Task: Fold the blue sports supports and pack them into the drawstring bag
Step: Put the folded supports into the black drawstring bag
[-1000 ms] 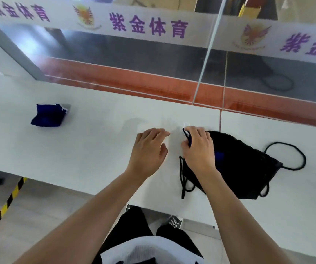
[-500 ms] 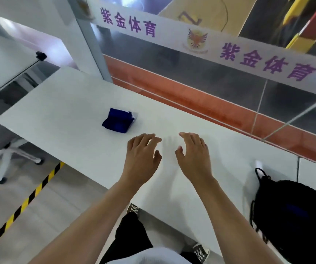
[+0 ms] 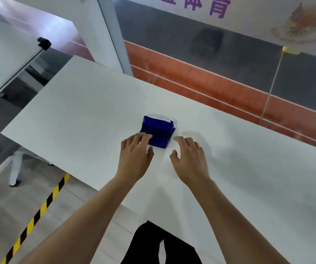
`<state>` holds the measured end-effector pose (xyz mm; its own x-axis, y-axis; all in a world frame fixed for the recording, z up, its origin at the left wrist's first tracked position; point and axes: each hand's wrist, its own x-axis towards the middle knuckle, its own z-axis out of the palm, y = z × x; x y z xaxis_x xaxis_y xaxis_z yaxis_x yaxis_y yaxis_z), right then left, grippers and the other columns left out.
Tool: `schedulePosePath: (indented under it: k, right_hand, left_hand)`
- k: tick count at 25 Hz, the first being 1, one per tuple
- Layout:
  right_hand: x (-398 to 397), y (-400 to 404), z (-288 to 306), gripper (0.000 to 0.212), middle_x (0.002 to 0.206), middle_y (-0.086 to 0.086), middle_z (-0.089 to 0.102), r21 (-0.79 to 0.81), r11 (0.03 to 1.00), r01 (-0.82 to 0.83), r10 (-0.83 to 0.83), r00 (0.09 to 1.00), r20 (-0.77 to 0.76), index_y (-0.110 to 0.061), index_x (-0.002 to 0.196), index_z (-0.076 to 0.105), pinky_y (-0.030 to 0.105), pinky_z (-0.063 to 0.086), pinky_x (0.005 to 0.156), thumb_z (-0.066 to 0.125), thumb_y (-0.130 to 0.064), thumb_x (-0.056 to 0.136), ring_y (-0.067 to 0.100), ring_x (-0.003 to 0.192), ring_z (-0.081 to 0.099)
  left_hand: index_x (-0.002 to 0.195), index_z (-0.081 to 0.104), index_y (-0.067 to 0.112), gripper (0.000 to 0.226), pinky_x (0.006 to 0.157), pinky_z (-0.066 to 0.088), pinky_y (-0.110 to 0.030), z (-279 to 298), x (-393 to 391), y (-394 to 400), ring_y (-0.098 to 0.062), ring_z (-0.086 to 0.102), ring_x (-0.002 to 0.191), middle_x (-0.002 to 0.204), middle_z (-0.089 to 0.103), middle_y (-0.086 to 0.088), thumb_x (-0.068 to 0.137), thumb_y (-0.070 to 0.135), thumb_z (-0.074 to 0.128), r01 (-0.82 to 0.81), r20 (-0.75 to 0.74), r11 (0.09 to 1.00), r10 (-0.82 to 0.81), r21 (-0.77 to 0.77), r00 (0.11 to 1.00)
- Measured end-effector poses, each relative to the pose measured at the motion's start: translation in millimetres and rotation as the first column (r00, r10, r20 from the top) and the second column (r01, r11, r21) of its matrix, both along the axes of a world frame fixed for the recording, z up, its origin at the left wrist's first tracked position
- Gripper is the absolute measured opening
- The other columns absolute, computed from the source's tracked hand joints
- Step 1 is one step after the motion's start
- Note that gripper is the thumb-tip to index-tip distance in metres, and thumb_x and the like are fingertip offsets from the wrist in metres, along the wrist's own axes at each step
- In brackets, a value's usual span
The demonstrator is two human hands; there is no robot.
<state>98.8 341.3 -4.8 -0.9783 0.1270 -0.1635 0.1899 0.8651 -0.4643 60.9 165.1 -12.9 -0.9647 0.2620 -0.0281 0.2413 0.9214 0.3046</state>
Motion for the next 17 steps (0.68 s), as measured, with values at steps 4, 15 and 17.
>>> schedulePosePath:
  k: [4,15,17]
  right_hand:
    - [-33,-16,-31,0.058,0.138,0.010,0.054,-0.159,0.978,0.133,-0.110,0.983,0.146,-0.016,0.152,0.030,0.041,0.045,0.104,0.049,-0.037,0.101,0.029,0.122,0.055]
    - [-53,-27,-48,0.017,0.089,-0.002,0.068,-0.554,0.379,0.741,-0.481,0.669,0.567,-0.018,0.095,0.063,0.034,0.056,0.076,0.070,-0.031,0.087,0.015,0.080,0.065]
    - [-37,-18,-40,0.026,0.092,-0.002,0.068,-0.560,0.304,0.771,-0.520,0.626,0.581,-0.015,0.103,0.061,0.027,0.051,0.068,0.073,-0.030,0.085,0.013,0.081,0.064]
  left_hand:
    - [0.151,0.034,0.015,0.055,0.105,0.038,-0.046,-29,-38,-6,-0.034,0.050,0.127,0.147,0.048,-0.011,0.101,0.029,0.051,-0.165,0.213,0.985,0.152,0.045,0.965]
    - [0.130,0.054,0.015,0.035,0.084,0.039,-0.031,-40,-20,7,-0.019,0.053,0.101,0.118,0.060,-0.003,0.096,0.023,0.051,-0.444,0.500,0.859,0.276,0.256,0.821]
    - [0.128,0.055,0.015,0.036,0.083,0.041,-0.032,-36,-4,14,-0.022,0.057,0.103,0.117,0.060,-0.002,0.093,0.026,0.054,-0.475,0.525,0.832,0.278,0.287,0.804]
